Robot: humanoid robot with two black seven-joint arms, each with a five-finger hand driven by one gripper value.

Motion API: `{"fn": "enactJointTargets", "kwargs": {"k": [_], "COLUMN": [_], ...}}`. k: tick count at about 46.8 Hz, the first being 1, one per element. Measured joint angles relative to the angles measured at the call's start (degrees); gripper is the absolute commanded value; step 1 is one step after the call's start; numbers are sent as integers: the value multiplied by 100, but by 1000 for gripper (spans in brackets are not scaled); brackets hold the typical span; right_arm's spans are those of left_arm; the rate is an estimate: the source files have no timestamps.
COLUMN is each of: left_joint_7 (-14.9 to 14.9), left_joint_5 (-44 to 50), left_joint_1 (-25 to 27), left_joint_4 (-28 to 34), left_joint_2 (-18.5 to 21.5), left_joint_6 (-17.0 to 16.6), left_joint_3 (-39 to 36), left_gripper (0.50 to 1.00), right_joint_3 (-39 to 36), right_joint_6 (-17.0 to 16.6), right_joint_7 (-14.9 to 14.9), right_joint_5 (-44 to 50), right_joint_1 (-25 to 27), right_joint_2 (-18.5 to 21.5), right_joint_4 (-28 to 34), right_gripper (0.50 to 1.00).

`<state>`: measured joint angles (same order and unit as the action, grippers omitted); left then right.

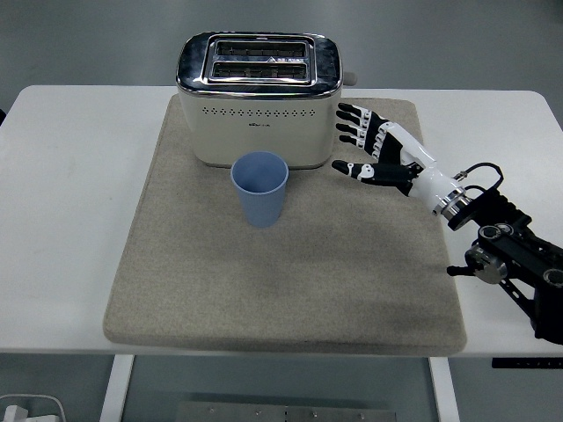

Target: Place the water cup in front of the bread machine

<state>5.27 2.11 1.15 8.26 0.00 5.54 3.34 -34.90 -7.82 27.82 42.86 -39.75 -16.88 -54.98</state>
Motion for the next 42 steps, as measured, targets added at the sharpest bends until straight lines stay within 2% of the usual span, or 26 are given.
{"fn": "enactJointTargets", "kwargs": {"k": [7,14,21,29,33,37,42], "left_joint_7": [0,1,1,1,1,0,0], "left_joint_5": [0,-1,-1,0,0,-1,-1], "left_joint_1": [-2,-2,-1,0,-1,0,-3], "left_joint_4": [-2,-2,0,0,0,0,0], "left_joint_2": [0,0,0,0,0,0,0], "left_joint_6": [0,0,0,0,0,0,0], "left_joint_3": [0,0,0,0,0,0,0], "left_gripper": [1000,1000,1000,1000,1000,1000,1000], "right_joint_3": [2,6,-81,-79,-79,-79,-68], "right_joint_6": [-87,-121,-117,-389,-441,-427,-419], "right_joint_7": [18,-196,-1016,-2155,-2614,-2803,-2833], "right_joint_5": [-203,-298,-772,-2075,-2710,-3239,-3654], "right_joint_1": [-7,-74,-204,-531,-723,-938,-1156], "right_joint_2": [-184,-225,-209,-228,-210,-154,-38], "right_joint_4": [39,48,57,181,359,615,984], "right_gripper": [924,924,924,924,924,924,924]}}
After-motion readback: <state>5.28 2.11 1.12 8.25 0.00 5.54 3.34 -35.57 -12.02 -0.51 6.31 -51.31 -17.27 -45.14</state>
